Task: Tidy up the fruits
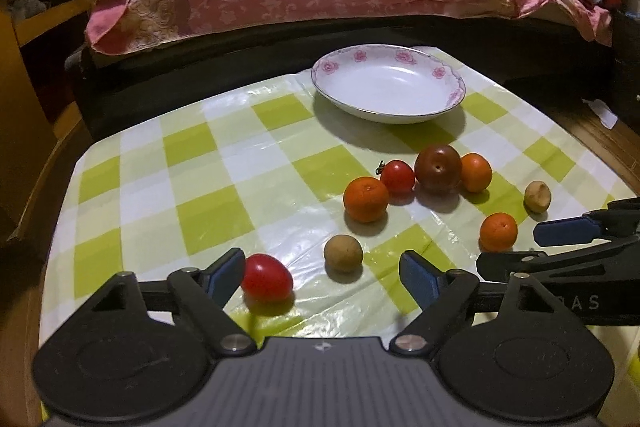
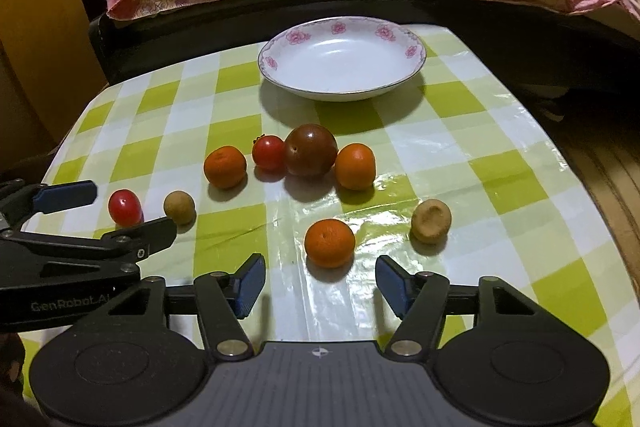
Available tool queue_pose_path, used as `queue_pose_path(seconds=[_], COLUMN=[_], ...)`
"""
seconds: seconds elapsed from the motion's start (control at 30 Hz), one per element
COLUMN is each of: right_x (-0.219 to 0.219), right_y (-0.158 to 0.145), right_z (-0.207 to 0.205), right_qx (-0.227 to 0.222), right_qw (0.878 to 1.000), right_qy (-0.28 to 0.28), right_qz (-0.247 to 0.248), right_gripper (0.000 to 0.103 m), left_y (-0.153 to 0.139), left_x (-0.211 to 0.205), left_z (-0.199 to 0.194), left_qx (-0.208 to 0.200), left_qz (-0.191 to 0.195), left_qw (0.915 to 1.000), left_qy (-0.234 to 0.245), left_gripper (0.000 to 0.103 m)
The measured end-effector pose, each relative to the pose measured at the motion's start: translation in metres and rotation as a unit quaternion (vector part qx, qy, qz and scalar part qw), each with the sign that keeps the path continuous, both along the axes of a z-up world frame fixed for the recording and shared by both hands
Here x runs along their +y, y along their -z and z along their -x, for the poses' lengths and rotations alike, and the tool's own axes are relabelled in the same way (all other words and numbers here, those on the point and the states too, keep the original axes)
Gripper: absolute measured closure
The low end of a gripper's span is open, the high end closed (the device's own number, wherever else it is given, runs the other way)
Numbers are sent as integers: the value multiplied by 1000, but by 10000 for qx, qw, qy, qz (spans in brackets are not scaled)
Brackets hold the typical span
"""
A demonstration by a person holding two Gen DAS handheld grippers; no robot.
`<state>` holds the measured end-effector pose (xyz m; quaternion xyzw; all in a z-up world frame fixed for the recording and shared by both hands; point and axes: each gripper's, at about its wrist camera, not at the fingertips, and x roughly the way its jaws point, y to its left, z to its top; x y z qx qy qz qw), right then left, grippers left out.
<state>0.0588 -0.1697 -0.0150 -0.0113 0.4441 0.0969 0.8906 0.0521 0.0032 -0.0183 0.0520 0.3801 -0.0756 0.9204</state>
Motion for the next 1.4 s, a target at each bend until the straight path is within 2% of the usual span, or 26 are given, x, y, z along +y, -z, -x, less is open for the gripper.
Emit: queue_pose_path(seconds=[0.13, 0.2, 0.37, 0.5, 0.57, 0.83, 1.2, 1.27, 1.4], right_x=[1, 3, 5, 2, 0, 1, 0, 0, 1], right_y=[4, 7, 8, 8, 8, 8, 6, 7, 7], right_z=[-6, -8, -11, -10, -10, -8, -8, -8, -8], right_qx=[64, 120, 115, 77, 68, 9, 63, 60, 51], right_qw=[9999, 9997, 9994, 9994, 9993, 9990, 9992, 9992, 9992], right_qy=[-122, -206, -324, -319, -343, -421, -379, -387, -401], right_qz=[-12, -4, 88, 137, 97, 141, 54, 52, 65], right_gripper=[49, 54, 57, 68, 69, 68, 68, 67, 67], left_y=[7, 8, 9, 10, 11, 14, 8, 10, 12], left_x=[-3, -5, -9, -10, -10, -8, 30, 34, 47], left_z=[-4, -6, -11, -11, -10, -8, -9, -9, -10], left_qx=[-3, -84, -243, -327, -359, -463, -255, -218, 7], left_qz=[-151, -231, -365, -395, -412, -504, 66, 124, 541], left_qw=[9998, 9996, 9985, 9979, 9974, 9964, 9992, 9993, 9982], left_qy=[128, 165, 328, 405, 466, 507, 290, 294, 261], left_gripper=[19, 22, 36, 45, 48, 47, 47, 45, 45])
